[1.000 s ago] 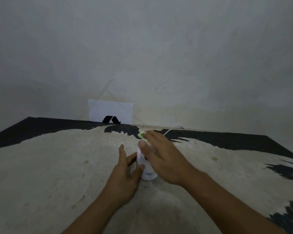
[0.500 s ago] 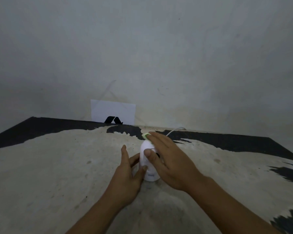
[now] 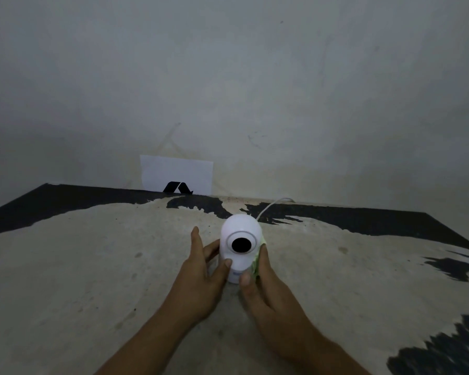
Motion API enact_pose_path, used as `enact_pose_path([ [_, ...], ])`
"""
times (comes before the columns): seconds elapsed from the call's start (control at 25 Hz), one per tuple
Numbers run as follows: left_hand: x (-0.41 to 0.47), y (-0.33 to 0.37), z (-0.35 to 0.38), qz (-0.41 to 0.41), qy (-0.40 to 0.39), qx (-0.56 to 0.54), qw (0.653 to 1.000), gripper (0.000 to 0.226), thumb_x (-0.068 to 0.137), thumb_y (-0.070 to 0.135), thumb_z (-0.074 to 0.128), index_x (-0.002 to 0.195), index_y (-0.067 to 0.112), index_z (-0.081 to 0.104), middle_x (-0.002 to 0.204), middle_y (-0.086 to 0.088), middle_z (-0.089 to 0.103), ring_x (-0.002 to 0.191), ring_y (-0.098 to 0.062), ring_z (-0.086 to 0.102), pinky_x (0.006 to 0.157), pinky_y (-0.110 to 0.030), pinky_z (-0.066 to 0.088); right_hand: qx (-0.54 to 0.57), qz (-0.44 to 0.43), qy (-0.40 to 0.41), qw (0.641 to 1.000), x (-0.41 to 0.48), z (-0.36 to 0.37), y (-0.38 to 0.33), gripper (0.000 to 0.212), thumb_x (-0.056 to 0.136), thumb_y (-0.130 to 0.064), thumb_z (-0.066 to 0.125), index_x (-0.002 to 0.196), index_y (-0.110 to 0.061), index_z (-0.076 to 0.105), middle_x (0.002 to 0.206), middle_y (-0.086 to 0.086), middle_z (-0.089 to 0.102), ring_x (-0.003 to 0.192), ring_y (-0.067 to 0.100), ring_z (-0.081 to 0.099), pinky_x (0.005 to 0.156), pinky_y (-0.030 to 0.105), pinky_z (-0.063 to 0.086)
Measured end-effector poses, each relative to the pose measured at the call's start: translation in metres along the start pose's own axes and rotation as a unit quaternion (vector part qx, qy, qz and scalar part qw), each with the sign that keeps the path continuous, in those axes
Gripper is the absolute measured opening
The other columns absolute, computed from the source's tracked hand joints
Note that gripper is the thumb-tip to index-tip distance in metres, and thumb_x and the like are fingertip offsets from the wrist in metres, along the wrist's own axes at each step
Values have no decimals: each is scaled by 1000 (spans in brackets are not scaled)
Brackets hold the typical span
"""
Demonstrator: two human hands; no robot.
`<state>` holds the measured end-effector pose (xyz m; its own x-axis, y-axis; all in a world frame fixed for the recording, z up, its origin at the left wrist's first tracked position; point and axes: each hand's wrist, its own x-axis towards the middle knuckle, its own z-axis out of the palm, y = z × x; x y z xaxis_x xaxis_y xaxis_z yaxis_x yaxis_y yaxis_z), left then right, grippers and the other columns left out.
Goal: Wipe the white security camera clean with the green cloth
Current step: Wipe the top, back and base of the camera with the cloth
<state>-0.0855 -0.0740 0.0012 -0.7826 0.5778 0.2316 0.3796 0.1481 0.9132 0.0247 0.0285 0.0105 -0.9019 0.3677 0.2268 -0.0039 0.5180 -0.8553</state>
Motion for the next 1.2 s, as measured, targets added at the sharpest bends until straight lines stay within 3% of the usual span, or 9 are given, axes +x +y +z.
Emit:
enact_pose_path([
  [0.28, -2, 3, -1, 5, -4, 6, 1000, 94, 89, 34, 57, 146, 23, -17, 127, 27, 37, 118, 5, 37, 95, -21, 31, 16, 13, -5, 1000, -6, -6, -23, 83, 80, -58, 34, 149, -26, 3, 147, -19, 31, 117, -17, 40, 87, -8, 28],
  [0.36, -2, 3, -1, 7, -5, 10, 1000, 94, 89, 34, 57, 146, 23, -16, 126, 28, 37, 117, 6, 38, 94, -21, 31, 6, 1, 12, 1000, -9, -5, -23, 82, 79, -59, 34, 149, -26, 5, 146, -26, 21, 122, -21, 29, 92, -7, 23],
  [0.52, -2, 4, -1, 4, -8, 10, 1000, 94, 89, 35, 57, 146, 23, -17, 127, 27, 36, 117, 4, 38, 95, -21, 31, -21, 1, 26, 999, -9, 3, -14, 88, 80, -72, 32, 150, -27, 5, 158, -15, 7, 142, -1, 10, 117, 22, 15],
  [0.64, -2, 5, -1, -3, -7, 8, 1000, 94, 89, 33, 57, 146, 23, -16, 127, 25, 36, 118, 3, 37, 97, -23, 31, -49, -12, 66, 997, -10, 2, -17, 77, 81, -63, 33, 146, -24, 21, 153, -16, 16, 133, -16, 17, 108, 7, 18],
  [0.72, -3, 6, -2, -4, -6, 2, 1000, 95, 88, 32, 58, 147, 23, -15, 127, 24, 36, 118, 2, 38, 98, -24, 32, -28, -22, 88, 996, -10, 0, -20, 70, 82, -57, 37, 141, -21, 32, 136, -11, 29, 111, -30, 29, 86, -5, 30],
  [0.8, -4, 8, -2, 0, -11, 2, 1000, 97, 87, 30, 60, 147, 23, -16, 127, 25, 35, 118, 2, 40, 98, -24, 34, -33, -25, 84, 996, -10, 1, -21, 75, 81, -59, 36, 142, -17, 32, 128, -9, 28, 106, -29, 29, 78, -5, 33],
  [0.96, -5, 11, -3, -4, -26, 17, 1000, 104, 84, 26, 66, 146, 22, -17, 126, 26, 34, 115, 4, 39, 95, -20, 34, -78, -70, 95, 990, -9, 9, -18, 94, 73, -81, 23, 145, -20, 27, 132, -15, 21, 117, -21, 27, 86, -5, 30],
  [1.12, -6, 11, -4, 0, -31, 7, 1000, 99, 86, 25, 65, 147, 24, -13, 127, 26, 36, 116, 5, 40, 95, -21, 33, -68, -28, 97, 993, -10, 15, -11, 104, 66, -88, 20, 146, -21, 27, 140, -14, 25, 124, -1, 37, 104, 20, 39],
  [1.2, -6, 9, -5, -9, -30, 1, 1000, 94, 87, 28, 62, 148, 25, -9, 128, 27, 36, 117, 5, 40, 95, -21, 32, -52, -21, 102, 993, -11, 13, -11, 97, 71, -84, 27, 144, -21, 33, 139, -13, 33, 123, -1, 40, 100, 14, 40],
])
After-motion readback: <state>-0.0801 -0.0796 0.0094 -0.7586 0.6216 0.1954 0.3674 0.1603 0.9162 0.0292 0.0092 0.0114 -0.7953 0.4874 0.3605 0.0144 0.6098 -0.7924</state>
